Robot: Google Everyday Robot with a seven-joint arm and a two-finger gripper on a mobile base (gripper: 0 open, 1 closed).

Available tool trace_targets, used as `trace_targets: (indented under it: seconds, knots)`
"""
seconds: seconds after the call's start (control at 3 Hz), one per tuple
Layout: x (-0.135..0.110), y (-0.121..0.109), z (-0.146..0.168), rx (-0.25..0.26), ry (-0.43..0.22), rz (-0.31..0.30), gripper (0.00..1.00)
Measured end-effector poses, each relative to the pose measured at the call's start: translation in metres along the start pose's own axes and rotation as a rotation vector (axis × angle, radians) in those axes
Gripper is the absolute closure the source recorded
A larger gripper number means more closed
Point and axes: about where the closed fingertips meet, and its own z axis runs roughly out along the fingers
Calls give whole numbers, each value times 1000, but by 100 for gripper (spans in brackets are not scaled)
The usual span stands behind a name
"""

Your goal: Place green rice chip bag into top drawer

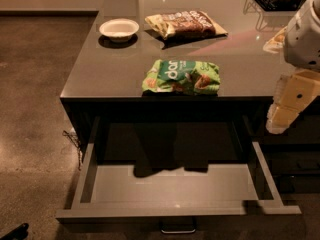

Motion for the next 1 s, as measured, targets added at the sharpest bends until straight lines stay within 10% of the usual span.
trace_targets:
  seconds: [0.67, 1.0]
  knots:
    - [-9, -18, 10, 35, -28, 1, 0]
    - [-52, -78, 57, 111, -139, -16, 0]
